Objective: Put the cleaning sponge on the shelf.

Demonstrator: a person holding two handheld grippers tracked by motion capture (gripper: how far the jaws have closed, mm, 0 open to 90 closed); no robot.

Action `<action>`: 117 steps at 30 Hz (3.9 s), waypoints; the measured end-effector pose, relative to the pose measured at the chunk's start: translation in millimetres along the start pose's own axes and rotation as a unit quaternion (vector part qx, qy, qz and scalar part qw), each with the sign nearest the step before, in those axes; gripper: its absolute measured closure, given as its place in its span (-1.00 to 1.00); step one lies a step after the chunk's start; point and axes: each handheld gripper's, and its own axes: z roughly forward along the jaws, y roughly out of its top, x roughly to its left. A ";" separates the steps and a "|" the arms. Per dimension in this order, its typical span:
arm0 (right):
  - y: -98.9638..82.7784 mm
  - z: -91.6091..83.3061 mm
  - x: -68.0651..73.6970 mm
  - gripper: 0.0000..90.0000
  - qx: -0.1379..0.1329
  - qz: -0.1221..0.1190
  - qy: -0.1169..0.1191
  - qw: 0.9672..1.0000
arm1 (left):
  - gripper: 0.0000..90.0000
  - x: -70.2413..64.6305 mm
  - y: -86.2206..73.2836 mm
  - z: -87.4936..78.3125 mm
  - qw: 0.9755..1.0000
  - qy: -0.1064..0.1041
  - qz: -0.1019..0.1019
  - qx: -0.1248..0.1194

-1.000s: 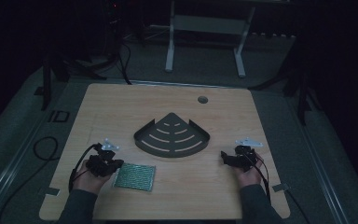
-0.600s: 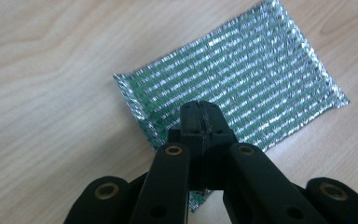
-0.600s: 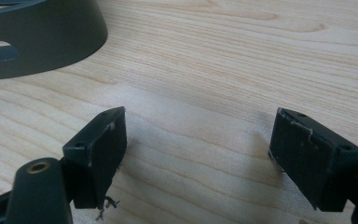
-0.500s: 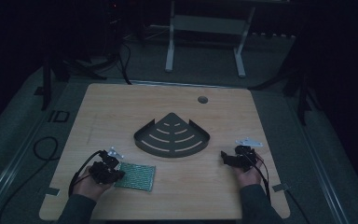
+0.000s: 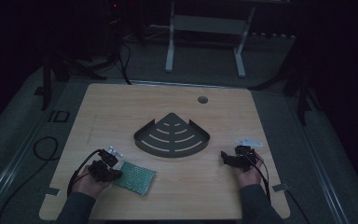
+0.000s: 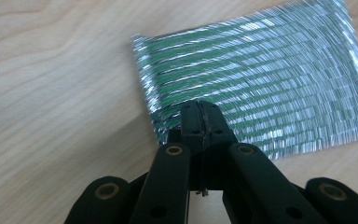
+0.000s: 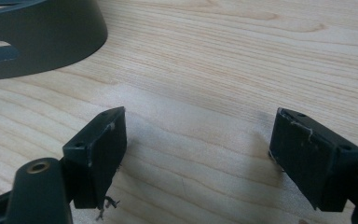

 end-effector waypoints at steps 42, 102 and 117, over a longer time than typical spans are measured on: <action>0.0 0.0 0.0 -0.60 0.000 0.000 0.000 1.000 | 1.00 -4.9 11.5 -0.4 0.997 -0.014 0.038 0.065; 0.0 0.1 0.0 -0.60 -0.001 0.000 0.000 1.000 | 0.76 36.8 70.3 16.9 0.988 -0.074 0.083 0.105; 0.0 0.1 0.0 -0.60 0.000 0.000 0.000 1.000 | 0.68 42.4 67.6 23.1 0.987 -0.090 0.067 0.116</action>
